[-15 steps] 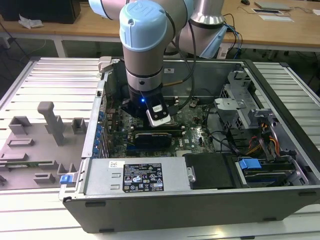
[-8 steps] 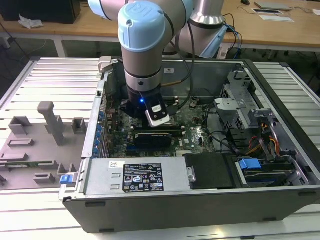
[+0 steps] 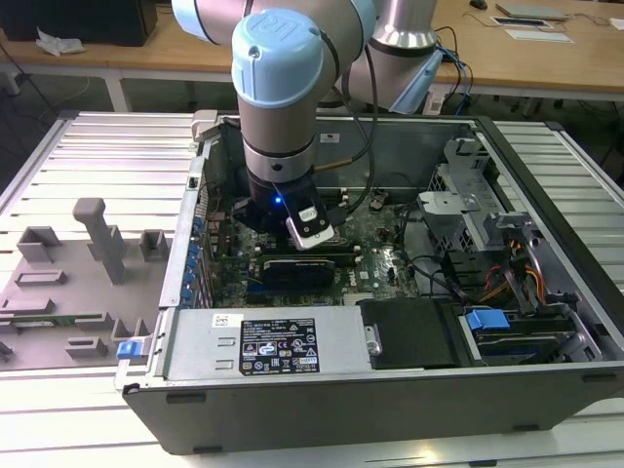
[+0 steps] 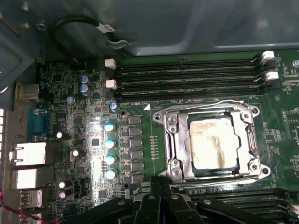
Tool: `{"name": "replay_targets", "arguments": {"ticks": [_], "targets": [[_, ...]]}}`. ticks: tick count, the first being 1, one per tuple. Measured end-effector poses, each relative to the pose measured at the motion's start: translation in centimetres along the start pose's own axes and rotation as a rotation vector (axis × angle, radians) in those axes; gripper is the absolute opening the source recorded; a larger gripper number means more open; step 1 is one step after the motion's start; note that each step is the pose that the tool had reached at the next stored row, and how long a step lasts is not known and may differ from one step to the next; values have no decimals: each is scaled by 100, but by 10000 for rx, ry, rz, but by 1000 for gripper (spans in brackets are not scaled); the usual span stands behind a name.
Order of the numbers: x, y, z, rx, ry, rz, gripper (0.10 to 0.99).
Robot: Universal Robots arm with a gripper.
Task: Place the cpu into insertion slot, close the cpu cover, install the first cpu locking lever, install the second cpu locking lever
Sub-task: 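Install the second cpu locking lever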
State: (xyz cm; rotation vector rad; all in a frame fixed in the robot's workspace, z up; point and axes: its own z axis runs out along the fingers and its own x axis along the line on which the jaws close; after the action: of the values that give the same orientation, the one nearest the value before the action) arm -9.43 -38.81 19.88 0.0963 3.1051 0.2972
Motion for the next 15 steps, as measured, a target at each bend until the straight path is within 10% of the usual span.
{"name": "replay_targets", "arguments": {"ticks": [15], "targets": [[-2,14,-57,66,-2,-2,106]]}}
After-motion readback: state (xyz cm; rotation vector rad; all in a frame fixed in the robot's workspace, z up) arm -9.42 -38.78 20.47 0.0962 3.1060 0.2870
